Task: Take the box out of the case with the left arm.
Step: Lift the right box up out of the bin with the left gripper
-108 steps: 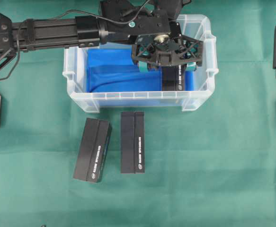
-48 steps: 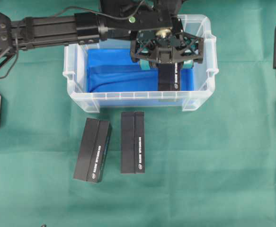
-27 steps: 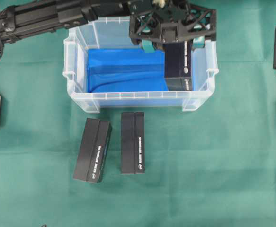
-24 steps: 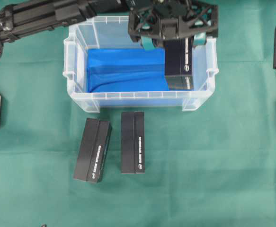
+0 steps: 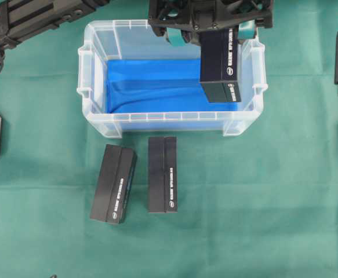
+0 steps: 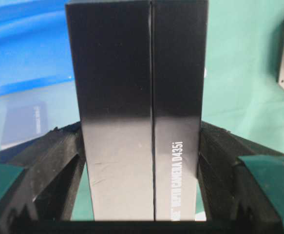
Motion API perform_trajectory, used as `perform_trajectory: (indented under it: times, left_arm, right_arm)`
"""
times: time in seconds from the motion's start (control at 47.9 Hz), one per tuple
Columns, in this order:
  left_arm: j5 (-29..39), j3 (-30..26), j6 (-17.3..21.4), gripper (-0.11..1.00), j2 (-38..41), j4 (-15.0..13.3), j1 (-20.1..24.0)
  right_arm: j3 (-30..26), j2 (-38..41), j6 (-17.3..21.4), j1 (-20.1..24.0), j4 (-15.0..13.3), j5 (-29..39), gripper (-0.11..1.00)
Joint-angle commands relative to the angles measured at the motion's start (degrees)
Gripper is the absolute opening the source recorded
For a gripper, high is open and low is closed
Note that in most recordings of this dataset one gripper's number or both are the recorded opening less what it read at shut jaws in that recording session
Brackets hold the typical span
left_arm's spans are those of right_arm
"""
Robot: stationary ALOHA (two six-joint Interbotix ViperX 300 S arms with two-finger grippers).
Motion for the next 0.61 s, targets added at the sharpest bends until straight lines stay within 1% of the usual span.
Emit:
perform_trajectory:
  times: [0.0, 0.585]
  left_arm:
    - [-0.09, -1.58, 0.09, 0.62, -1.23, 0.18, 0.09]
    - [-0.09, -1.23, 0.18, 0.62, -1.41, 0.44, 0.18]
  right_arm:
    - [-0.53, -0.09, 0.00, -0.09, -0.18, -0.35, 0.01]
    - [-0.53, -0.09, 0.09, -0.09, -0.18, -0.35, 0.01]
